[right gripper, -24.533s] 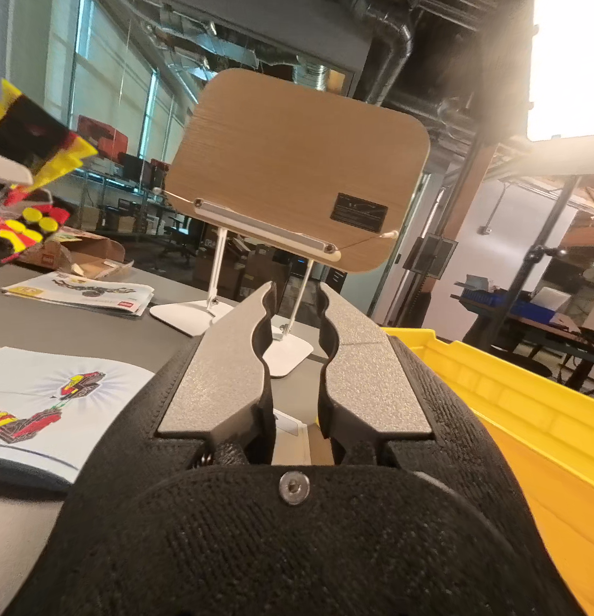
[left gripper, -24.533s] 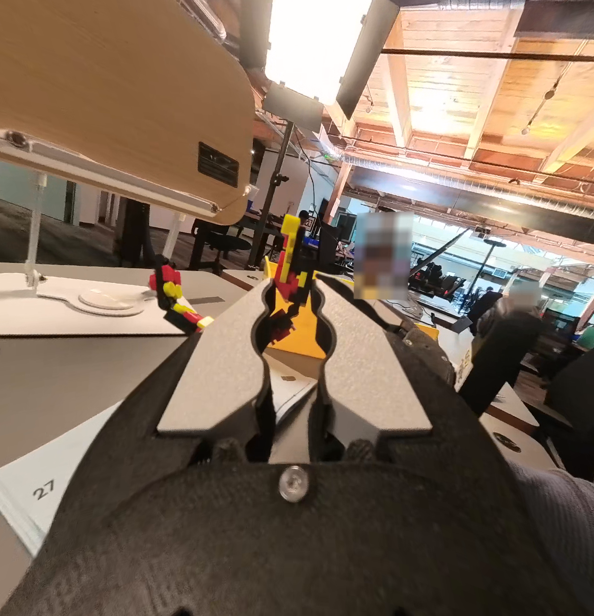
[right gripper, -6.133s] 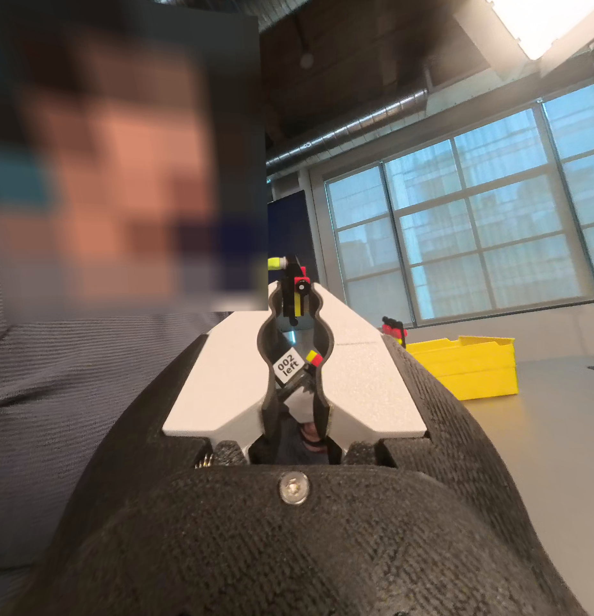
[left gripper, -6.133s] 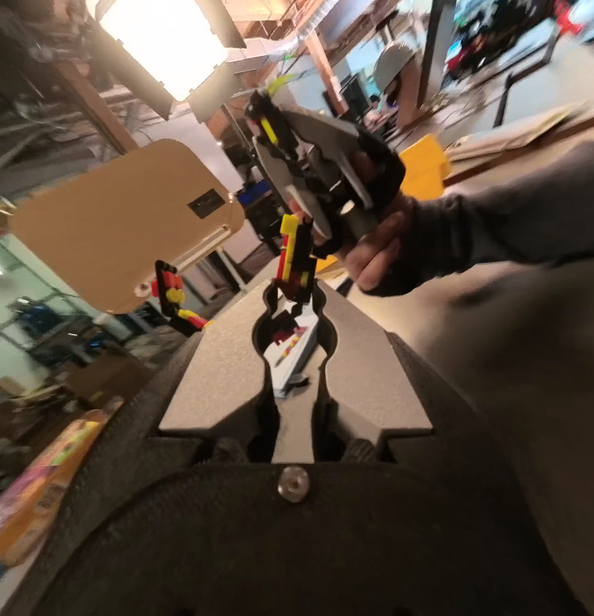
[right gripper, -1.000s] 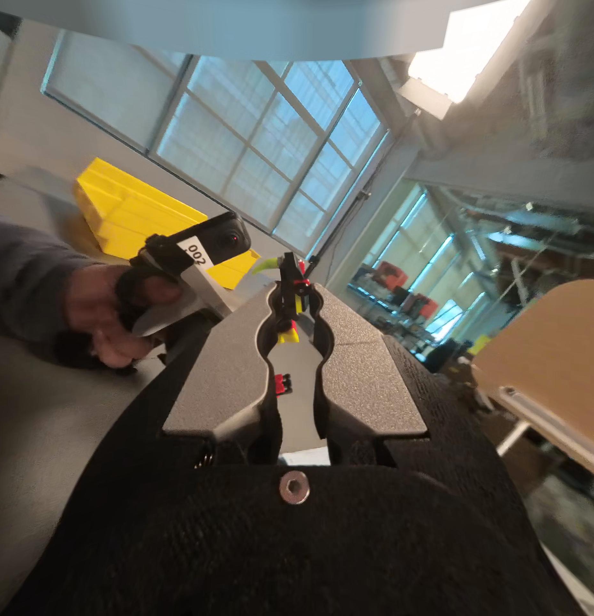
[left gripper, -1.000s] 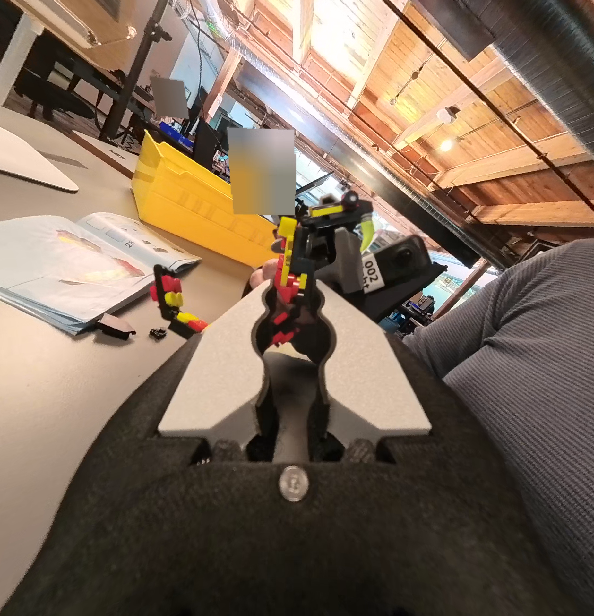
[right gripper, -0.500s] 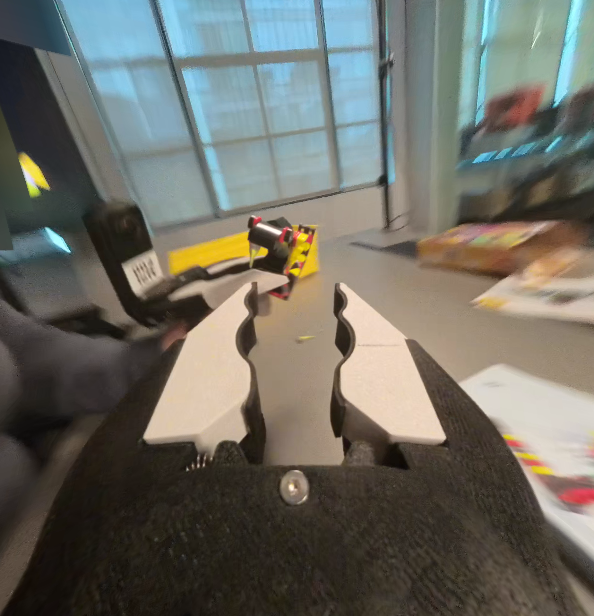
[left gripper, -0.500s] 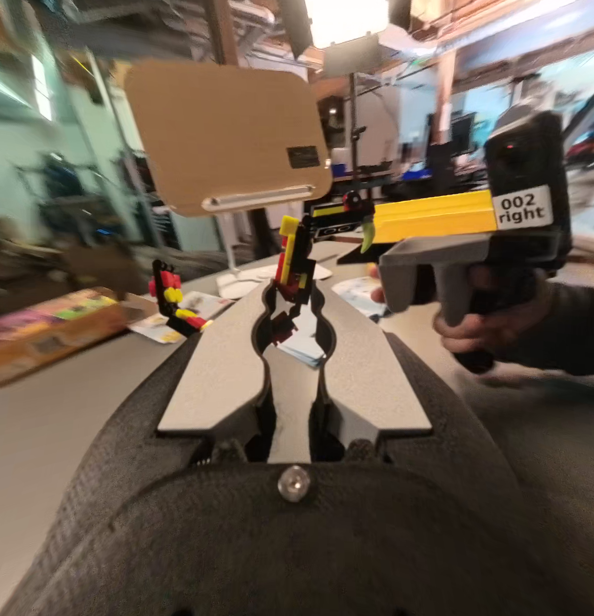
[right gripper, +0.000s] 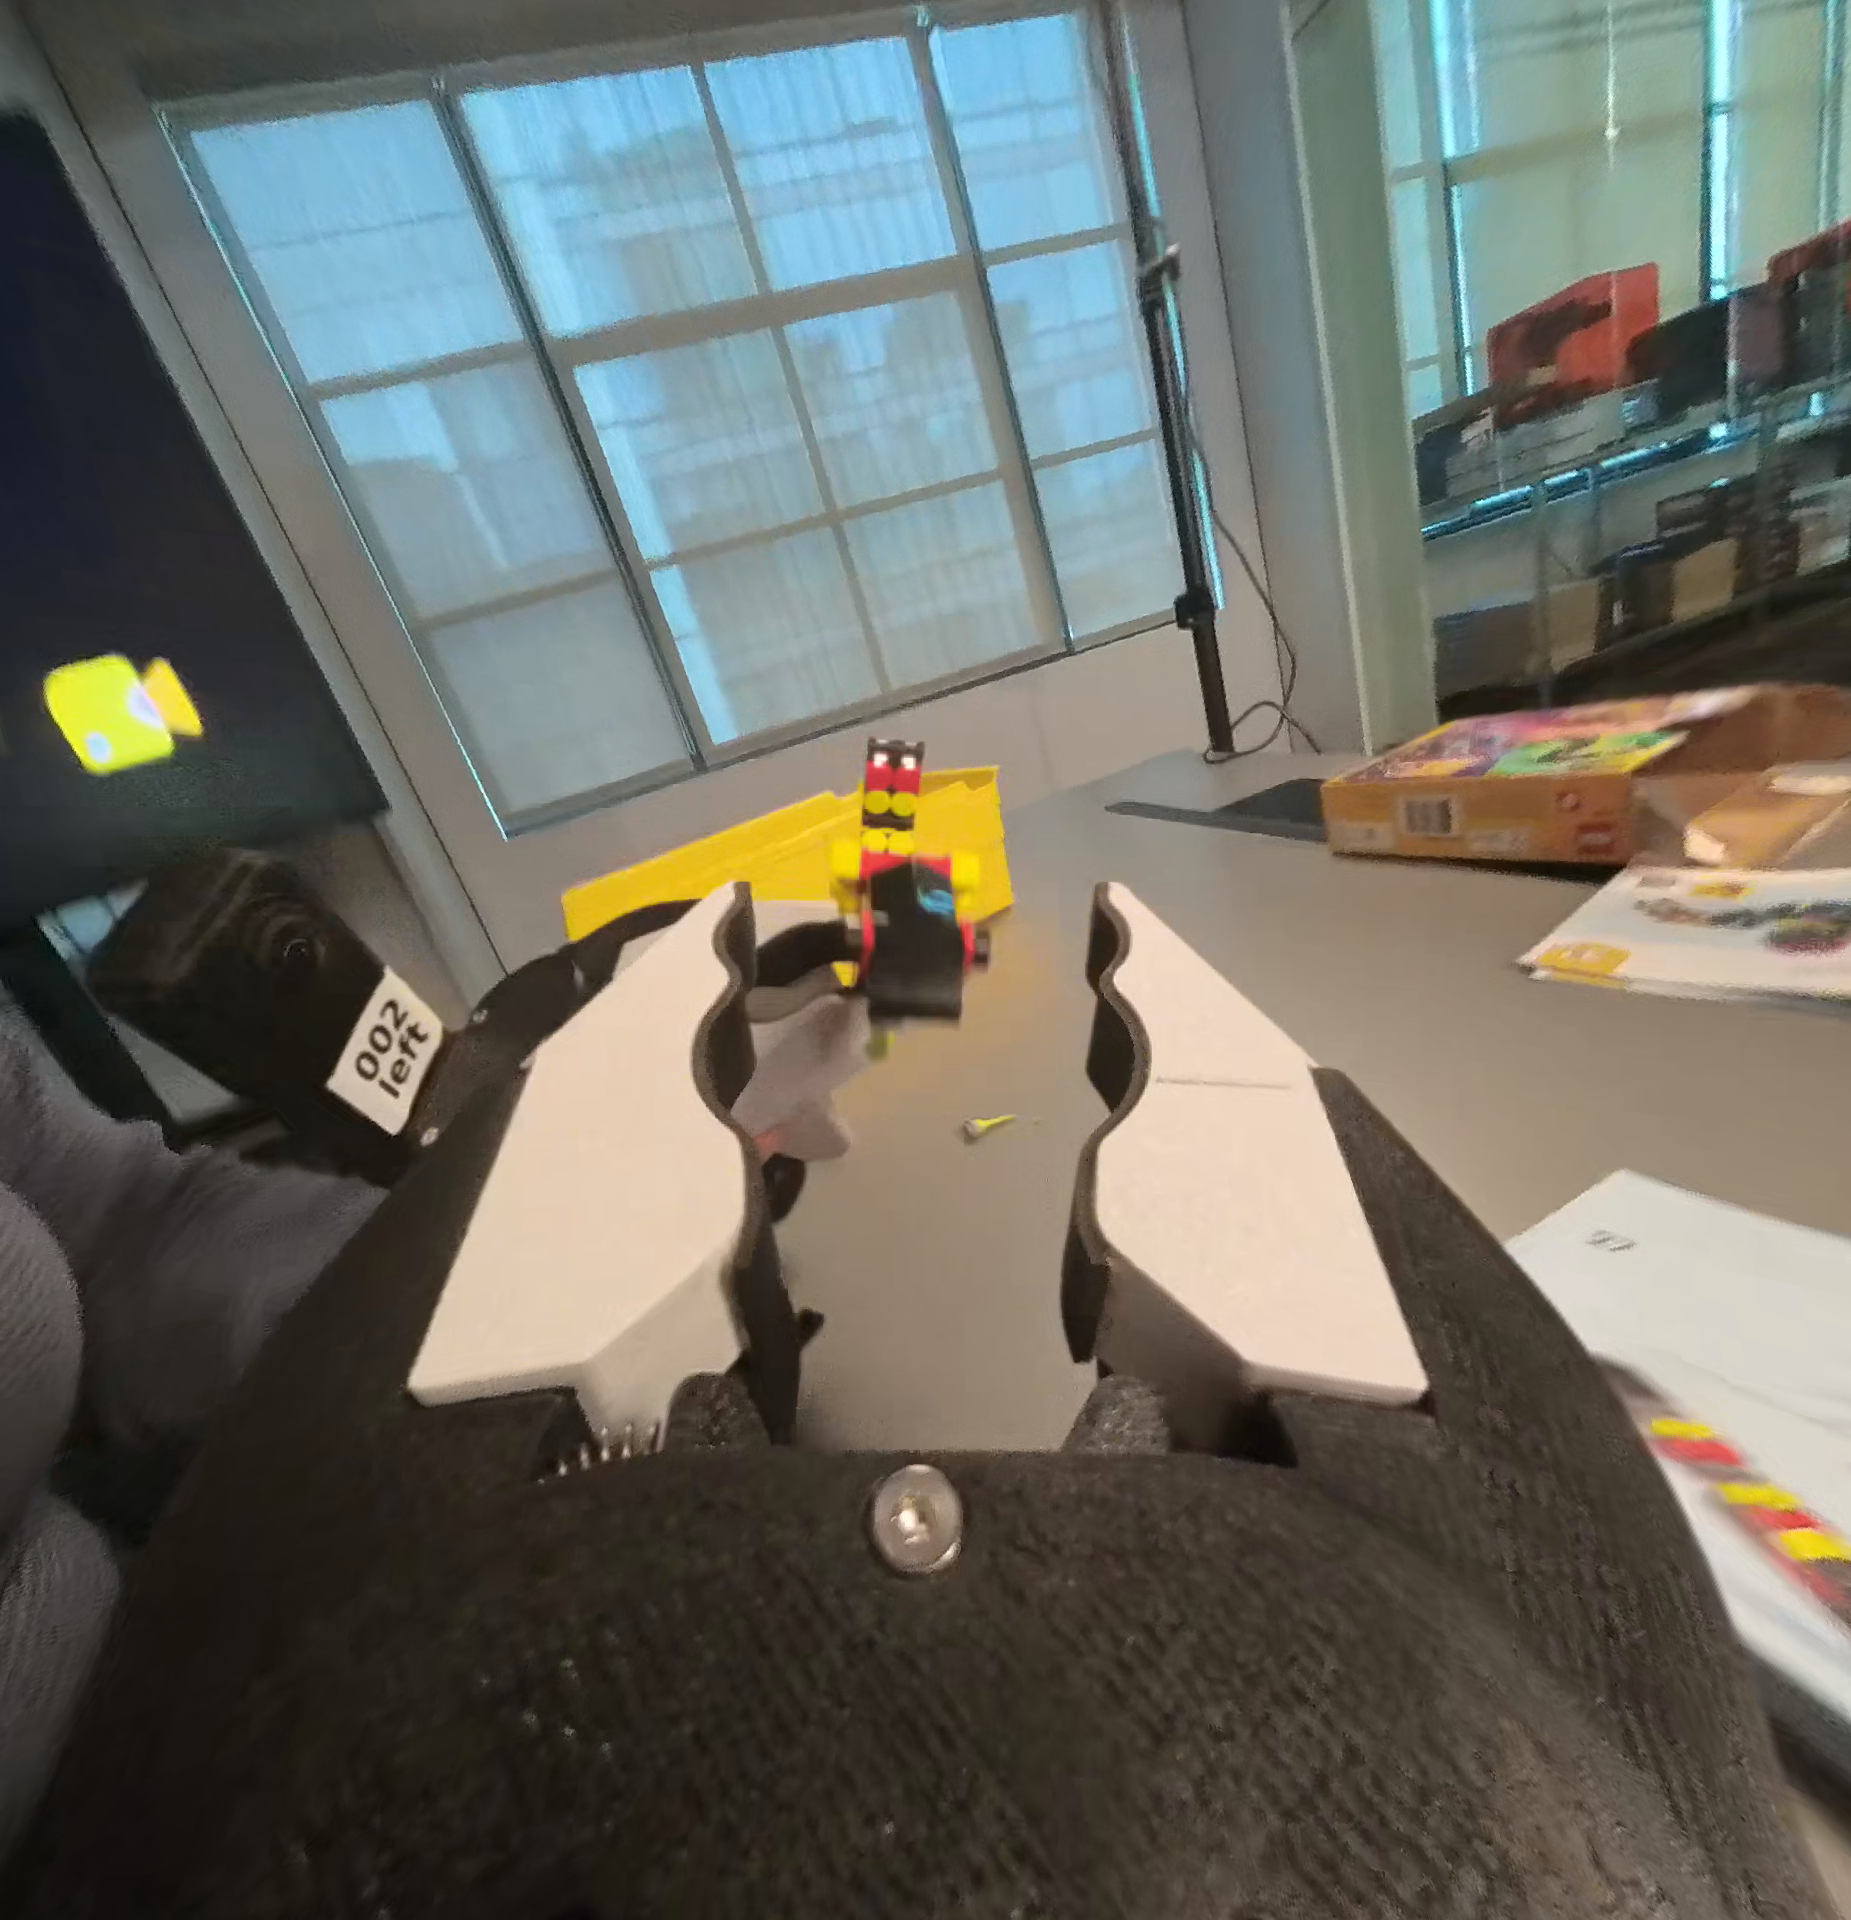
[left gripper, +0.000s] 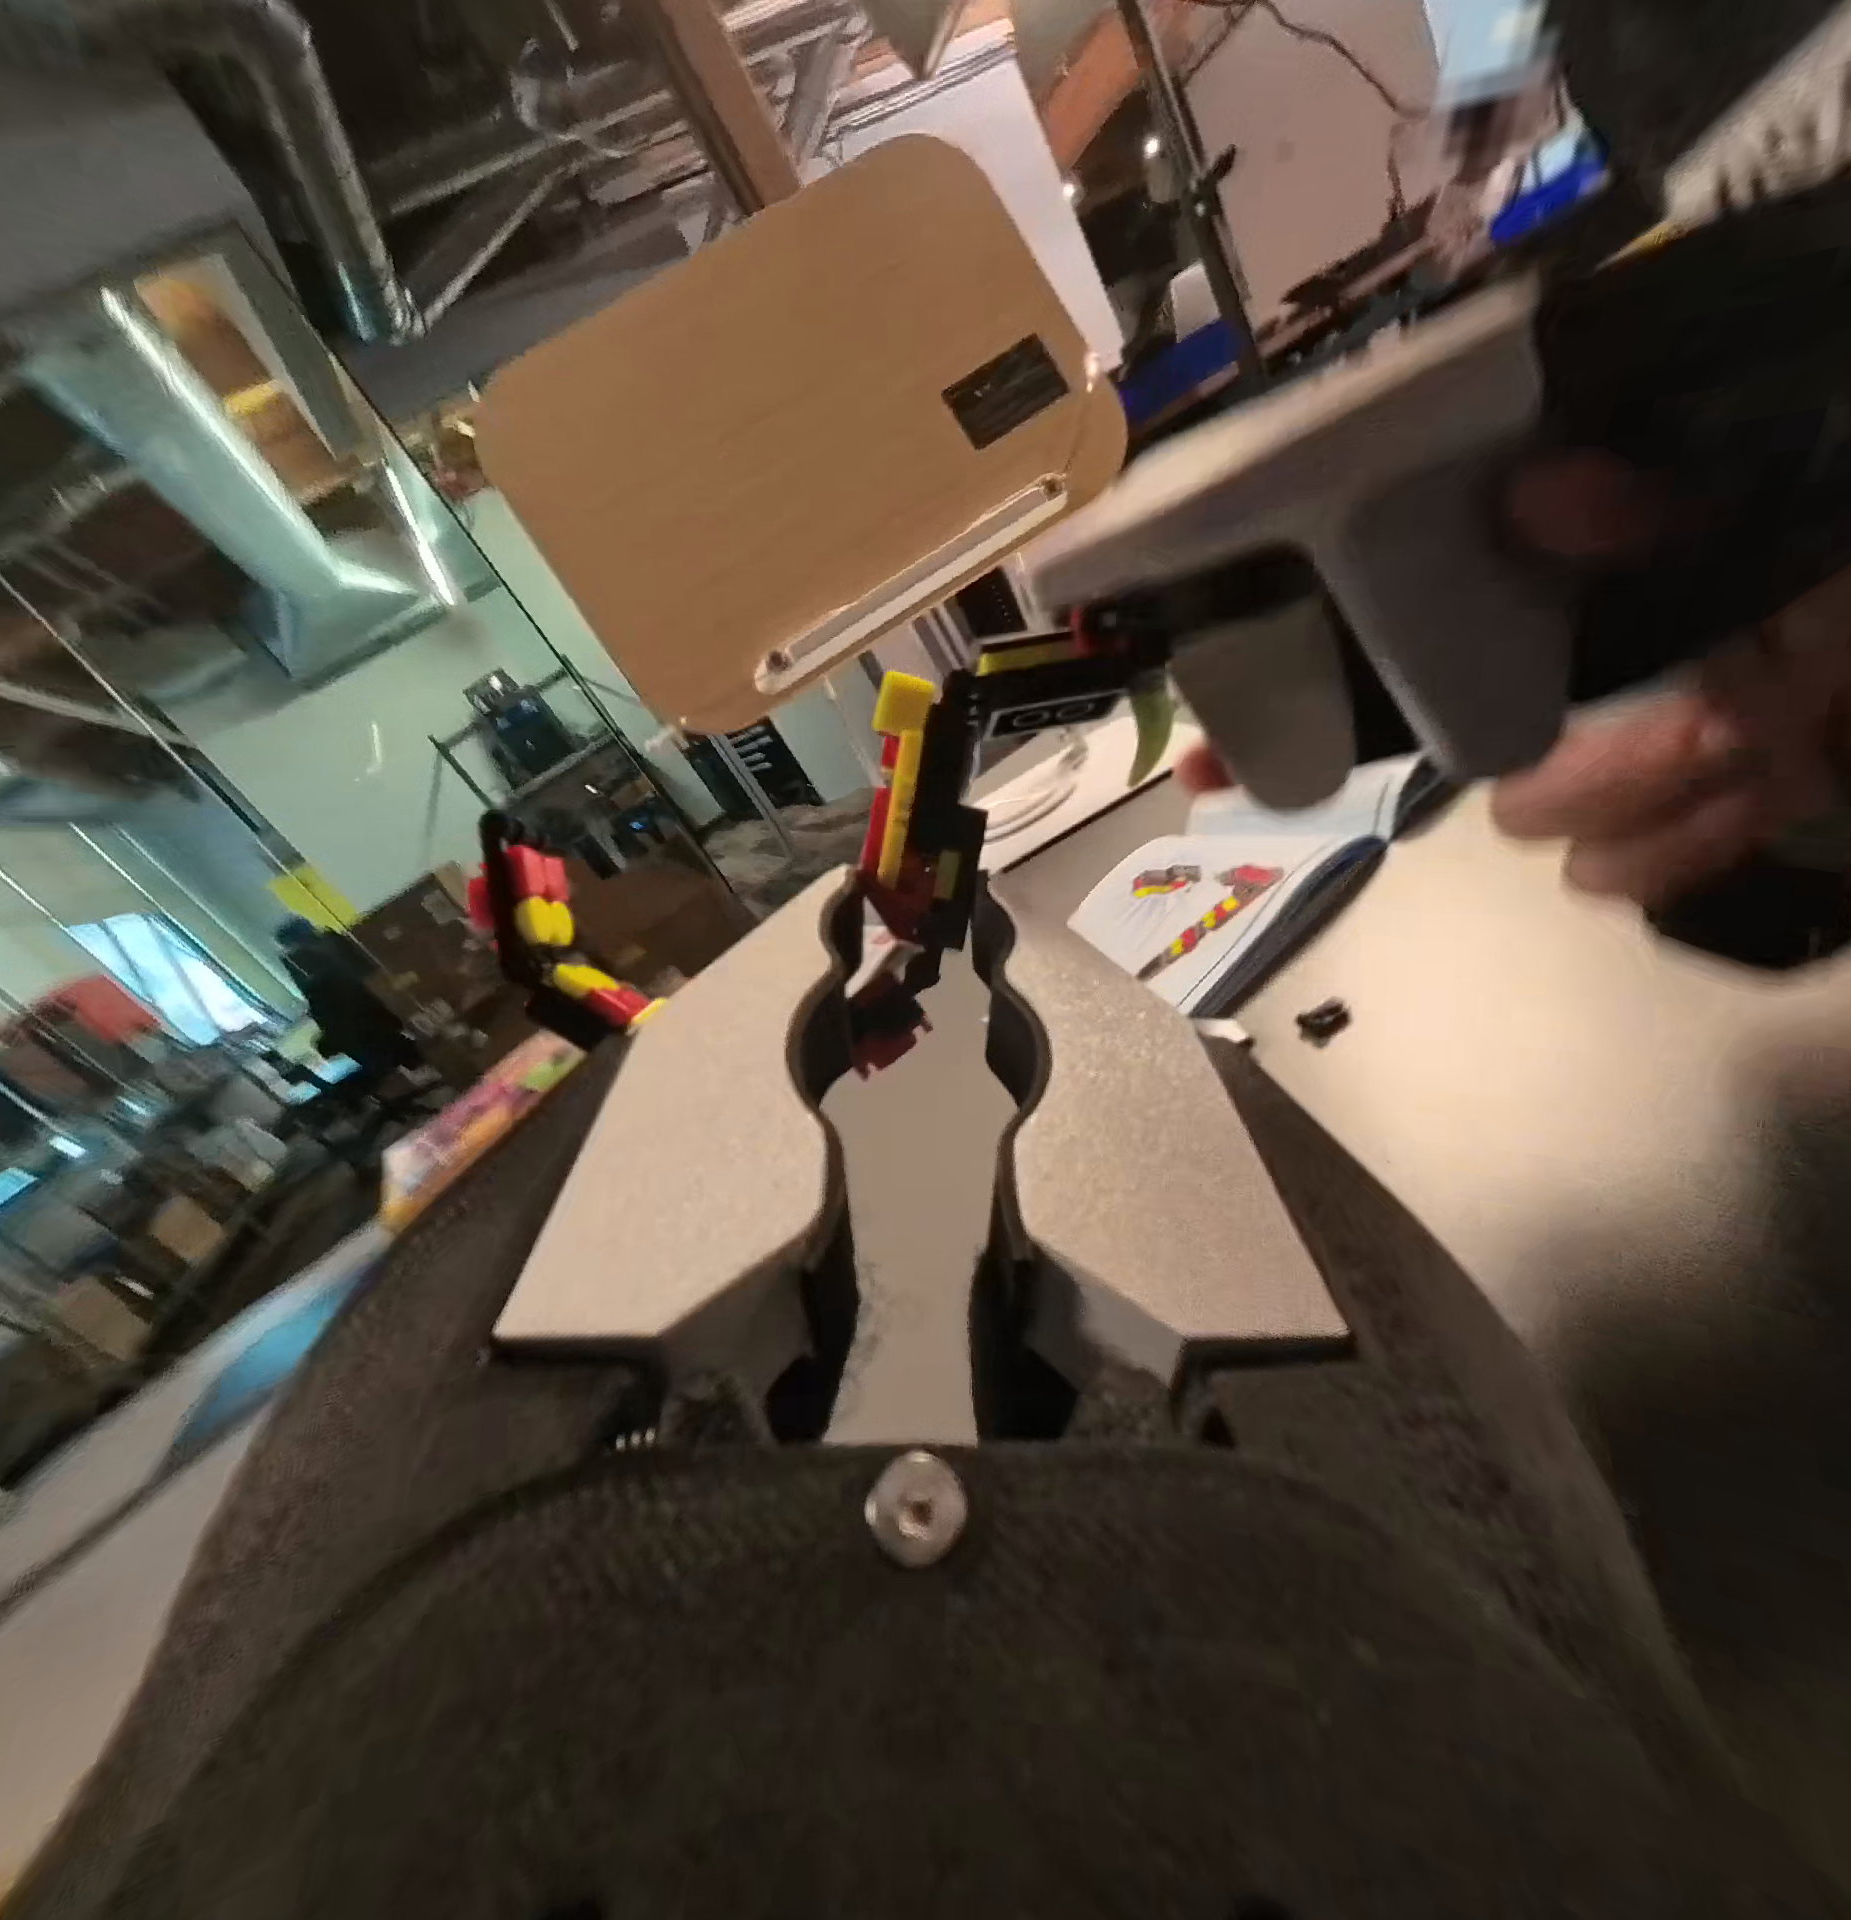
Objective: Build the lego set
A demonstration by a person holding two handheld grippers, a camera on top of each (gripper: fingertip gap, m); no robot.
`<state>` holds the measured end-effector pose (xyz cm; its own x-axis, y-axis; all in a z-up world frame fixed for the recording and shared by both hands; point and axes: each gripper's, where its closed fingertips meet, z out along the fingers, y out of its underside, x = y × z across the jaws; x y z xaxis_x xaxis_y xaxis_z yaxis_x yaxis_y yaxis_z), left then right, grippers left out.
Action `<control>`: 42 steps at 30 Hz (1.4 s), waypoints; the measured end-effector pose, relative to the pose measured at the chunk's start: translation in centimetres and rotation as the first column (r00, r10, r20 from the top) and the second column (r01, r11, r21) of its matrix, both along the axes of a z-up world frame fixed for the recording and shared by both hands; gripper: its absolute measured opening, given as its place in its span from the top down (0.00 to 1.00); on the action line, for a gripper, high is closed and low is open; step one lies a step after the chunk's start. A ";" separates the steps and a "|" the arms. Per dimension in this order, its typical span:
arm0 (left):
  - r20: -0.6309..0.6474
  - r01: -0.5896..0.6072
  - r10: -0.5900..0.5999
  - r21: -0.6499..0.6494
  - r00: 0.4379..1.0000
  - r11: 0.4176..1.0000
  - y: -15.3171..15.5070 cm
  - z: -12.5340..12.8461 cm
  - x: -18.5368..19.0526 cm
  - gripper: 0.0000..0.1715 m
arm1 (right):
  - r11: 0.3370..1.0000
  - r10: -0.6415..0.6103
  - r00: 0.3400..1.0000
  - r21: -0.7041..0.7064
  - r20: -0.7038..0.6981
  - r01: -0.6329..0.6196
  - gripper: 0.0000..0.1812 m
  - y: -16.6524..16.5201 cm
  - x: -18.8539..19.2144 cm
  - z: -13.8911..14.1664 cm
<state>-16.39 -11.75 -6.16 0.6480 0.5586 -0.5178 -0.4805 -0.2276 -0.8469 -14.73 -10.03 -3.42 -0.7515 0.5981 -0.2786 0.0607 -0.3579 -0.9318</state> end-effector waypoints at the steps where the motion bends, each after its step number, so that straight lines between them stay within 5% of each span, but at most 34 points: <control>1: -0.054 -0.012 0.010 -0.036 0.999 0.999 0.2 -0.1 0.2 0.89 | 0.997 0.013 1.000 0.073 -0.013 -0.012 0.66 0.3 0.4 0.4; 4: -0.169 -0.023 0.004 -0.114 0.986 0.993 0.9 -0.3 1.2 0.89 | 0.954 0.089 0.993 0.279 0.082 -0.108 0.67 0.1 1.5 0.2; 10: -0.270 -0.010 -0.037 -0.168 0.962 0.986 1.7 -0.4 2.7 0.89 | 0.841 0.144 0.956 0.478 0.255 -0.254 0.71 -1.3 2.1 -2.2; 14: -0.294 -0.008 -0.045 -0.178 0.955 0.984 1.8 -0.3 3.0 0.89 | 0.815 0.155 0.950 0.508 0.273 -0.279 0.81 -1.5 2.1 -2.4; 20: -0.322 0.012 -0.081 -0.210 0.943 0.978 2.2 -0.7 3.8 0.89 | 0.774 0.154 0.939 0.553 0.308 -0.309 0.81 -1.0 3.0 -3.0; 30: -0.375 0.003 -0.100 -0.252 0.922 0.968 2.9 -1.0 4.7 0.89 | 0.808 0.094 0.948 0.533 0.303 -0.250 0.75 -0.6 3.7 -3.3; 42: -0.369 0.009 -0.102 -0.245 0.924 0.969 2.8 -1.0 4.8 0.89 | 0.792 0.087 0.942 0.551 0.324 -0.262 0.81 -0.7 3.7 -3.7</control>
<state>-11.58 -8.99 -7.13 0.4059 0.3600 -0.8400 -0.7699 -0.3606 -0.5266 -11.02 -10.69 -7.16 -0.8069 0.5767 -0.1281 0.3454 0.2846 -0.8943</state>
